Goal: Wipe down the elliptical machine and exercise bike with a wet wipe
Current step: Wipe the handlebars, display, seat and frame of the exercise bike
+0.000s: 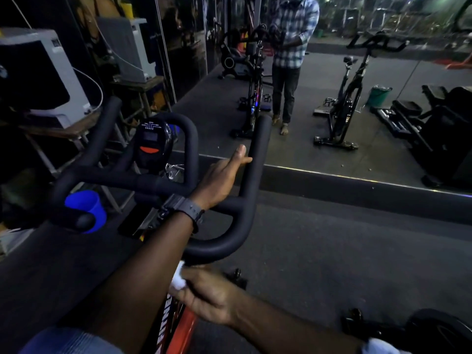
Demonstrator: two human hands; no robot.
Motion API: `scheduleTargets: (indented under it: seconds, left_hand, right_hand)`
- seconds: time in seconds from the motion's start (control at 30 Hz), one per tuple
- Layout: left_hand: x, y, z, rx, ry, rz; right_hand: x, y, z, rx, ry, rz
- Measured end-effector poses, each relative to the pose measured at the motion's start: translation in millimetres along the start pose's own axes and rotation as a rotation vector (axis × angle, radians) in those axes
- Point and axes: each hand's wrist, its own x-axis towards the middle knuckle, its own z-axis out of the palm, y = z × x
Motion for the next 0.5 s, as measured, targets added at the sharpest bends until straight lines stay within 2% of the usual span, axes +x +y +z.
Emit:
scheduleTargets:
  seconds: [0.1,0.23,0.37,0.5]
  left_hand:
    - [-8,-4,-3,-0.034,-0.037,-0.023]
    - [-20,-8,-8,-0.04,-0.076,-0.032]
    - [-27,-16,-6,-0.048,-0.03,0.01]
    - [-32,-22,0,0.003,0.017,0.069]
  right_hand:
    - [-5,0,13,0.018,-0.066,0.058]
    - [-39,-22,-25,0.059,-0.068,0.001]
    - [-63,-53,-48,0.166,0.047,-0.091]
    - [-57,-80,-59,0.069,0.213,-0.2]
